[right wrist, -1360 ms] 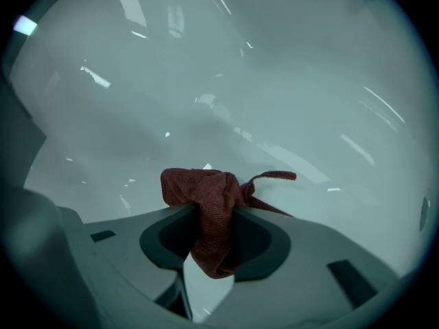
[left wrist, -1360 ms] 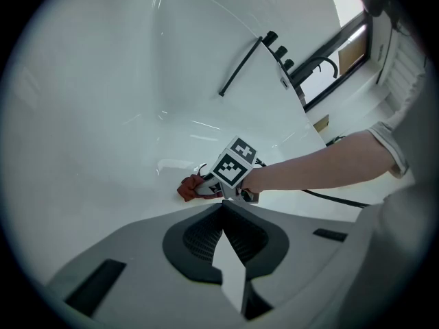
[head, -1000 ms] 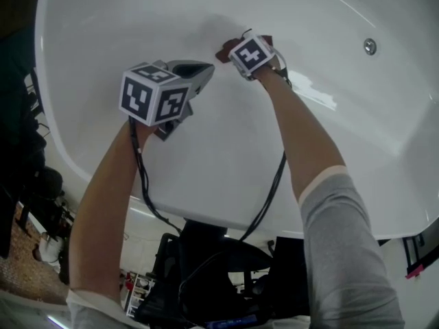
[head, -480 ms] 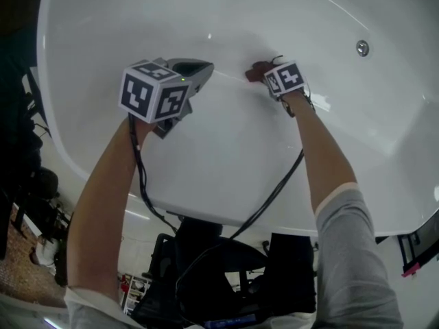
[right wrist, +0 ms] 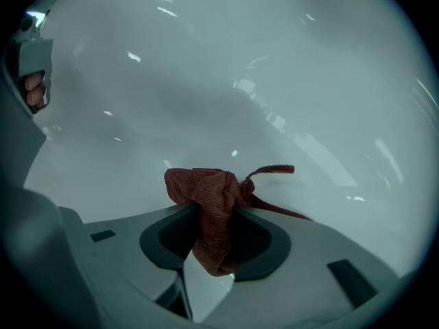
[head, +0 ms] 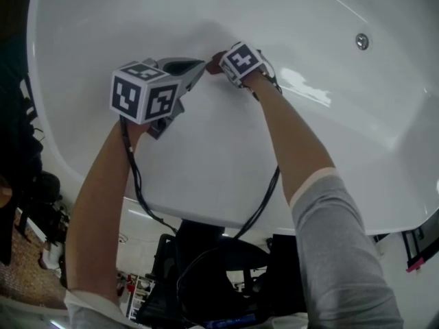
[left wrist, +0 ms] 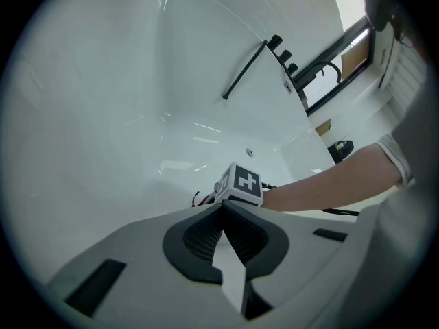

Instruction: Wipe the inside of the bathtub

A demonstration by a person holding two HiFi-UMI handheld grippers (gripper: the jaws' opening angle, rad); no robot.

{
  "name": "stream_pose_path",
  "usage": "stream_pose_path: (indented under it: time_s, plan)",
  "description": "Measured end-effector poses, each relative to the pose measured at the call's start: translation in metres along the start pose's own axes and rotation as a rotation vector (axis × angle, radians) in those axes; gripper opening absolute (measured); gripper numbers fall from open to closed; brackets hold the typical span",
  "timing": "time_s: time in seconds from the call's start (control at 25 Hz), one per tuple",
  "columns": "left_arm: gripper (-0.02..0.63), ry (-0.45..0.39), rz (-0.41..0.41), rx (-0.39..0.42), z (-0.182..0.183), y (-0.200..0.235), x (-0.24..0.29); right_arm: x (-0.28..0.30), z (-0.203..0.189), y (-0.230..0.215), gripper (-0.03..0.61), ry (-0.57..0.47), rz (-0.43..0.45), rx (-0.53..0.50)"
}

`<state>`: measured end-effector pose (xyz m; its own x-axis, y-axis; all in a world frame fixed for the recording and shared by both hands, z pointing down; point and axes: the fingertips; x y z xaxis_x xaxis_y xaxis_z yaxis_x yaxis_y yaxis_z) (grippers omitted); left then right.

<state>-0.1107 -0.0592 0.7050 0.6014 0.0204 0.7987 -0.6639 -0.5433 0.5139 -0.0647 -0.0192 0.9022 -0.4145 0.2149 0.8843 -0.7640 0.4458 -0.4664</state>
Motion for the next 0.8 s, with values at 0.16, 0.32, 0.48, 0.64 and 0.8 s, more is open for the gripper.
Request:
stream_pose_path:
  time_s: [0.16,0.32,0.48,0.64,0.8]
  plan:
    - [0.008,0.006,0.013,-0.005,-0.002,0.005,-0.003,0.010,0.007,0.022,0.135,0.026,0.088,-0.098]
    - [0.008,-0.002,0.002,-0.002,0.002,-0.001,-0.003,0.008,-0.032,0.010,0.133,0.066,0.086,-0.103]
    - [0.008,-0.012,-0.008,0.007,0.007,-0.004,-0.002,0.002,-0.076,-0.004,0.133,0.099,0.140,-0.013]
    - [0.008,-0.024,-0.014,0.004,0.007,-0.005,-0.004,-0.005,-0.101,-0.023,0.133,0.123,0.150,0.085]
    - [0.008,-0.025,-0.011,-0.001,0.005,-0.007,-0.006,-0.001,-0.088,-0.009,0.133,0.131,0.164,0.104]
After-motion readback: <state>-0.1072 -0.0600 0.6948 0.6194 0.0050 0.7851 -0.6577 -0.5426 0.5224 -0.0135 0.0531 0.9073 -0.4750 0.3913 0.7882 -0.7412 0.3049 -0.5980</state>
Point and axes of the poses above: the fingertips, and each gripper's own axes: x forward along the fingers, y to its left, z out of its top, and after that the axes turned 4 degrees about z, right-handed
